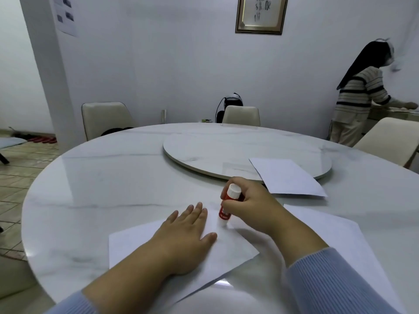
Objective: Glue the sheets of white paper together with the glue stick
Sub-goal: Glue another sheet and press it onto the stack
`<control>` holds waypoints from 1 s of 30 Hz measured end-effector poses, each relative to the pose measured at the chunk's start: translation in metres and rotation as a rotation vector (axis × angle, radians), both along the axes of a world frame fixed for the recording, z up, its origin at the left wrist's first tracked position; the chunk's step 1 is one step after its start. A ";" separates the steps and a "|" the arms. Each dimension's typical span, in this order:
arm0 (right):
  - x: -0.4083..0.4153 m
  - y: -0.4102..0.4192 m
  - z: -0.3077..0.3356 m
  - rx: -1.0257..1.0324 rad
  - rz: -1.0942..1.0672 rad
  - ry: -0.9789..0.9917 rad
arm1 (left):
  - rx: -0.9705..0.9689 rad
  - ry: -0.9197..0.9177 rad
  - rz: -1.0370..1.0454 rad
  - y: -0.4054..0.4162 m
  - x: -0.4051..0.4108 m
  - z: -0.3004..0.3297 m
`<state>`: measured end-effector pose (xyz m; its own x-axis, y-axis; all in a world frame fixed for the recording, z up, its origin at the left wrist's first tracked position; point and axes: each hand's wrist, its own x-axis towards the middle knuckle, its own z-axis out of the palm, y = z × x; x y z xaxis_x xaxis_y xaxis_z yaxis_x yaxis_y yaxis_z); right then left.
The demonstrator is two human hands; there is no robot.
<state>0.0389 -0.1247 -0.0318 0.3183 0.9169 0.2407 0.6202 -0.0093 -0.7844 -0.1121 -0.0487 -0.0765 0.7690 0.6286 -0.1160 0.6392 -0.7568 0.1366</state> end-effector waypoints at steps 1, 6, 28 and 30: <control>0.002 -0.002 0.003 -0.030 0.018 0.003 | -0.002 0.006 0.000 0.000 0.000 0.001; 0.012 -0.014 0.011 -0.308 0.185 0.006 | -0.015 0.033 -0.011 -0.001 0.000 0.004; 0.014 -0.008 0.007 0.402 -0.090 0.400 | -0.174 0.153 -0.201 -0.006 -0.021 0.036; 0.008 -0.006 0.003 0.335 -0.053 0.312 | -0.181 0.055 -0.158 -0.006 -0.021 0.029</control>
<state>0.0472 -0.1302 -0.0287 0.4668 0.7853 0.4066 0.3594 0.2517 -0.8986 -0.1329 -0.0547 -0.0473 0.8455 0.4663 -0.2600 0.5251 -0.8144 0.2470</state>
